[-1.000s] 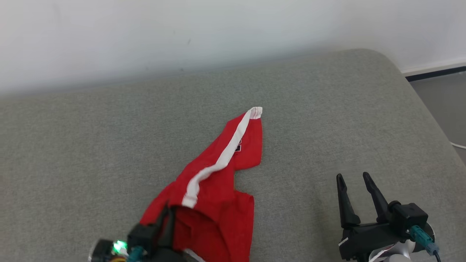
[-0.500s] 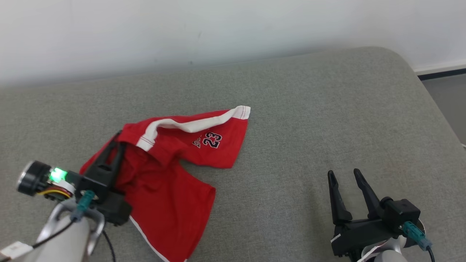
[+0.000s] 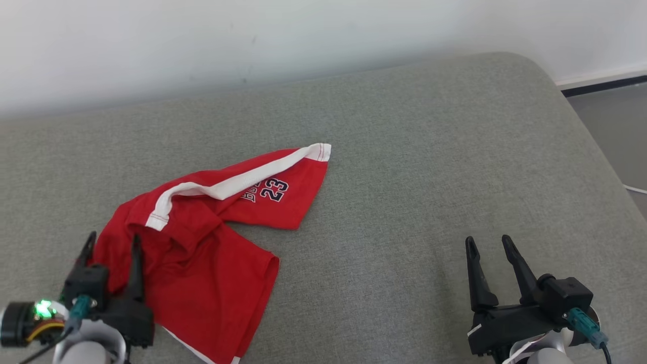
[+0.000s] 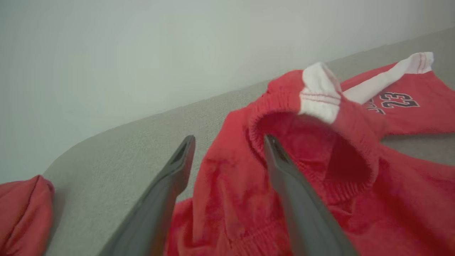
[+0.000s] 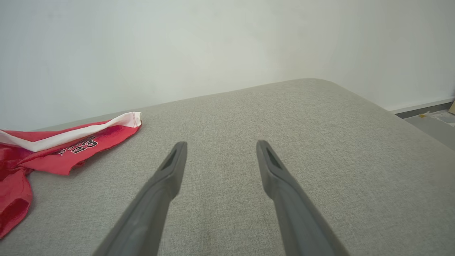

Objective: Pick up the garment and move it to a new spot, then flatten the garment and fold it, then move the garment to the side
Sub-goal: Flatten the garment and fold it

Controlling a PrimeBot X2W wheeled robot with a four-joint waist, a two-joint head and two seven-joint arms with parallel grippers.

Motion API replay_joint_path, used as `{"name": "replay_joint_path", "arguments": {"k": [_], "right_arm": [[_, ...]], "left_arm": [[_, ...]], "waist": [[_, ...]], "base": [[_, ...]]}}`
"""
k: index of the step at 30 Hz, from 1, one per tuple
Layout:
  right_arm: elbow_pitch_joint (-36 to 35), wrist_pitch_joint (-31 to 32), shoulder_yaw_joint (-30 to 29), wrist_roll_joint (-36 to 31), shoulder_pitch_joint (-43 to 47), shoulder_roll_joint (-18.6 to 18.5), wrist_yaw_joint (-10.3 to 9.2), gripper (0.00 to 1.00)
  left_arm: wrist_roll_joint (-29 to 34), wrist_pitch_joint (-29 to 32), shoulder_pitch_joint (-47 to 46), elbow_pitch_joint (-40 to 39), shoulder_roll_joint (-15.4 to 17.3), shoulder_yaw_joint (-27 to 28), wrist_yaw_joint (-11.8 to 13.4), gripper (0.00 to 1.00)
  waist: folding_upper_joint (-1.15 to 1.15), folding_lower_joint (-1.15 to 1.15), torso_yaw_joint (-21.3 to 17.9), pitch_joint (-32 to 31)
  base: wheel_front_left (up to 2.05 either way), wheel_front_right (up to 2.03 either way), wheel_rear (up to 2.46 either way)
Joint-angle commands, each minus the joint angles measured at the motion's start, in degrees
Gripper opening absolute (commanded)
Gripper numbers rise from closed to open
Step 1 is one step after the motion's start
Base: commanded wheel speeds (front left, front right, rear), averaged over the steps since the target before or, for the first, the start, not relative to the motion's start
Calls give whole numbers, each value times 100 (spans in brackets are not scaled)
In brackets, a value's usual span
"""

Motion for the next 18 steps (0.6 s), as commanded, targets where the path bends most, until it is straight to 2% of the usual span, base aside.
{"name": "replay_joint_path", "arguments": {"k": [1, 4, 7, 11, 18], "right_arm": [[8, -1, -3, -22, 71, 8, -15, 100], [19, 0, 50, -21, 104, 29, -15, 100], [47, 0, 102, -15, 128, 50, -15, 100], [64, 0, 128, -36, 190, 89, -15, 100], [97, 0, 164, -25, 256, 145, -15, 100]], "left_arm": [[-60, -20, 226, -124, -159, 102, 105, 100], [-174, -19, 583, -391, -401, 332, 252, 100], [-222, -19, 950, -800, -681, 565, 288, 100], [-140, -19, 1443, -1204, -1048, 652, 145, 100], [-158, -19, 1989, -1597, -1419, 746, 4, 100]], "waist": [[-1, -1, 141, -111], [-1, -1, 268, -238], [-1, -1, 387, -398], [-1, -1, 518, -575], [-1, -1, 603, -718]], "base": [[0, 0, 0], [0, 0, 0], [0, 0, 0], [0, 0, 0], [0, 0, 0]]}}
